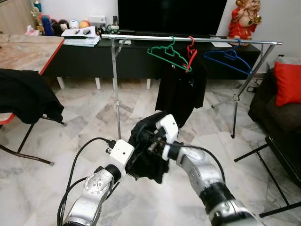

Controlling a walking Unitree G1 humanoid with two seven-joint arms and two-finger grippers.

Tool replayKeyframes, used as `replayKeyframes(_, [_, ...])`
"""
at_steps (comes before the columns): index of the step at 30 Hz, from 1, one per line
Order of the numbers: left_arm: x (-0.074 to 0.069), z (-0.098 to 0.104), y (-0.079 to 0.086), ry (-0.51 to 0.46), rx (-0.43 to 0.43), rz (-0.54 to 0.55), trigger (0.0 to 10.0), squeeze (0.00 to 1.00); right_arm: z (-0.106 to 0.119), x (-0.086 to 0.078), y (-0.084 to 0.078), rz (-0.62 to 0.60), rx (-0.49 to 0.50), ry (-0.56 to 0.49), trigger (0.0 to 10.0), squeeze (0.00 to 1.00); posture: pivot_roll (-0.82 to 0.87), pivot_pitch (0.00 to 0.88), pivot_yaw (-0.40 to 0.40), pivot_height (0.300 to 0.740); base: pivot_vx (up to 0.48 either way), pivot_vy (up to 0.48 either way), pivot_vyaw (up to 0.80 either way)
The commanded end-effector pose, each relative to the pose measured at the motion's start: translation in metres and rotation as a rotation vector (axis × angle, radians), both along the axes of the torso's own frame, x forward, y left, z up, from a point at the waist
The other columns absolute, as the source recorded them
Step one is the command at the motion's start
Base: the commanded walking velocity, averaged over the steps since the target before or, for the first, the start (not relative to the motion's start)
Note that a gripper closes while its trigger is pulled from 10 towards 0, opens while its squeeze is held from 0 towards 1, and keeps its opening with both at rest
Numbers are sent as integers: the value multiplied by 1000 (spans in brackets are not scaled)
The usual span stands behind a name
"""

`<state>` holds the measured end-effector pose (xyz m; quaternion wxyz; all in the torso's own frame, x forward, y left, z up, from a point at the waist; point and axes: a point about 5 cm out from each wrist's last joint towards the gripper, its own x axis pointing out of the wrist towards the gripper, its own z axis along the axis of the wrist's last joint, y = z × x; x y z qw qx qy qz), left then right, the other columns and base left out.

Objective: Hang hanger

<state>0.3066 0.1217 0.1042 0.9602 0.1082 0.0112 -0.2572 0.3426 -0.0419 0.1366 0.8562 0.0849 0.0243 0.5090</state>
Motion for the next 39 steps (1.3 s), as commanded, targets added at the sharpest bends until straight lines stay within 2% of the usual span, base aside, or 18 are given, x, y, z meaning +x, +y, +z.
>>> replayKeyframes(1, [3,8,-7,-30,-20,-19,10000,0,2,-3,15,48,-40,-29,10000,0,128,60,-90,740,0,0,0])
replayKeyframes(3, [3,8,-7,-30,-21,-18,10000,0,2,1,12,0,-40,-15,10000,0,128,60,-90,740,0,0,0])
replayKeyframes(5, [3,8,-5,-31,-23,-8,10000,0,5,16,-2,-158,-17,38,10000,0,127,61,-91,740,0,0,0])
replayKeyframes(7, [3,8,-3,-31,-31,2,10000,0,5,23,-13,-241,-23,62,10000,0,126,61,-91,740,0,0,0])
replayKeyframes(15, [4,8,-6,-33,-39,-3,10000,0,3,15,-10,-167,-29,50,10000,0,124,61,-93,740,0,0,0])
replayKeyframes(16, [4,8,-6,-33,-42,-4,10000,0,2,15,-9,-167,-29,52,10000,220,124,61,-93,740,0,0,0])
replayKeyframes(17, [4,8,-7,-33,-44,-4,10000,0,2,15,-9,-167,-29,53,10000,380,124,61,-93,740,0,0,0])
replayKeyframes(18, [4,8,-7,-33,-51,-4,10000,0,2,15,-9,-167,-29,53,10000,588,124,61,-93,740,0,0,0])
replayKeyframes(23, [5,10,-7,-40,-79,7,10000,0,3,16,-8,-156,-34,51,10000,616,119,56,-97,740,0,0,0])
replayKeyframes(24, [6,11,-7,-48,-92,11,10000,0,4,16,-8,-155,-32,51,10000,714,119,56,-97,740,0,0,0])
replayKeyframes(25, [6,13,-8,-52,-100,11,10000,0,4,16,-9,-155,-32,54,10000,976,117,55,-100,740,0,0,0])
replayKeyframes(27, [6,13,-8,-53,-102,11,10000,0,4,16,-9,-155,-33,57,10000,1000,117,55,-100,740,0,0,0])
replayKeyframes(39, [7,15,-9,-68,-130,16,10000,0,8,16,-13,-162,-32,36,10000,1000,111,54,-105,740,0,0,0])
